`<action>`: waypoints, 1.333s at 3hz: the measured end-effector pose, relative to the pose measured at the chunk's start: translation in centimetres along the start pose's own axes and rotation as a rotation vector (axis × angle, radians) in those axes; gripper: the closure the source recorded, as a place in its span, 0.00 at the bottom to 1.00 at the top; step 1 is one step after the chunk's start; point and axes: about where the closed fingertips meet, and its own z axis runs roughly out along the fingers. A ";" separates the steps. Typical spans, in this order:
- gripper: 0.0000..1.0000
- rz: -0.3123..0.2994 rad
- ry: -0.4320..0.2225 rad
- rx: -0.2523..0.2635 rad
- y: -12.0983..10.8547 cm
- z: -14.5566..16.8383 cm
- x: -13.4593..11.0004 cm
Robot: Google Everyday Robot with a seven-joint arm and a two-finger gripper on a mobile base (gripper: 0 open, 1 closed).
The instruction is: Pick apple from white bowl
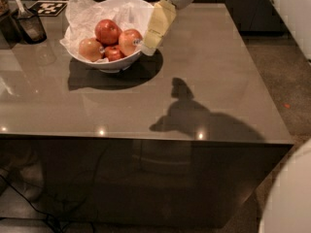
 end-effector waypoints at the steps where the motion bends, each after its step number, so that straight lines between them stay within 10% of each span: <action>1: 0.00 0.028 -0.049 -0.012 -1.9 1.0 -2.6; 4: 0.00 0.066 0.031 0.018 -4.6 6.9 -4.7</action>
Offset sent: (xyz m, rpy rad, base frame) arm 0.0183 0.0156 0.0001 0.0366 0.0207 -0.0085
